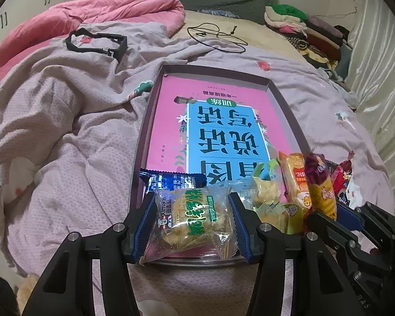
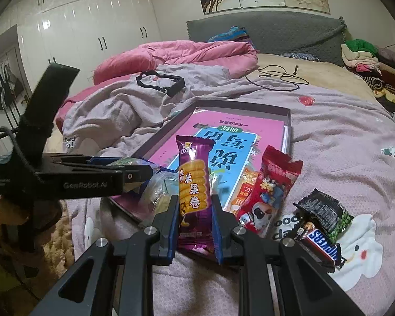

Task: Organize snacks
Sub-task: 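Lower purple bar onto tray and open right tool while left lowers pastry packet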

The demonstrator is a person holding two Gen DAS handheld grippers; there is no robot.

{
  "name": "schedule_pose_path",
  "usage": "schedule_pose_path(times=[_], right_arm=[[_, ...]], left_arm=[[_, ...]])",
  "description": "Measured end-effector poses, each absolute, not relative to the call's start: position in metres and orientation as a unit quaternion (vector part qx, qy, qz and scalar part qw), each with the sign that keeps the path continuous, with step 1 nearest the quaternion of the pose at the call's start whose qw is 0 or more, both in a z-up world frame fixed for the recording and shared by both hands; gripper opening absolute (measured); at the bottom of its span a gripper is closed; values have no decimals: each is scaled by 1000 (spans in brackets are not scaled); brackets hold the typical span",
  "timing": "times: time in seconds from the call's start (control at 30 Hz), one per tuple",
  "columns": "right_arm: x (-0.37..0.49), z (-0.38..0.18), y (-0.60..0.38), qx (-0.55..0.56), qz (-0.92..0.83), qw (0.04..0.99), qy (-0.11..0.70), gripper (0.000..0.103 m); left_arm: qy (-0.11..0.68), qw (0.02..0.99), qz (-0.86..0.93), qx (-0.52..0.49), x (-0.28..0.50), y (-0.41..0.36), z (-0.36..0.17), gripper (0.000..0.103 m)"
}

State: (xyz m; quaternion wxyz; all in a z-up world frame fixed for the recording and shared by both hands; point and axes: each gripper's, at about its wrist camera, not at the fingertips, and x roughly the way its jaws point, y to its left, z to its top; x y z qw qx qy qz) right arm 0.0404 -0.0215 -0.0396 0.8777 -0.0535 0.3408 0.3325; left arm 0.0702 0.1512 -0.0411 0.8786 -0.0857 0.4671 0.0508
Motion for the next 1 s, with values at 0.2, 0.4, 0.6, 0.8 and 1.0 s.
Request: schedule_pose_path(times=[0.2, 0.4, 0.6, 0.8, 1.0], right_arm=[[48, -43, -13, -56, 330, 876, 348, 22], [54, -46, -8, -61, 319, 877, 354, 23], [57, -50, -5, -71, 313, 876, 359, 23], [60, -51, -6, -68, 309, 877, 362, 23], [58, -51, -8, -65, 311, 877, 359, 23]], left_arm=[[469, 878, 49, -85, 71, 150, -42, 56], [471, 877, 47, -83, 72, 148, -43, 56], [472, 877, 47, -82, 72, 148, -43, 56], [472, 877, 47, -82, 72, 148, -43, 56], [473, 876, 47, -81, 73, 147, -43, 56]])
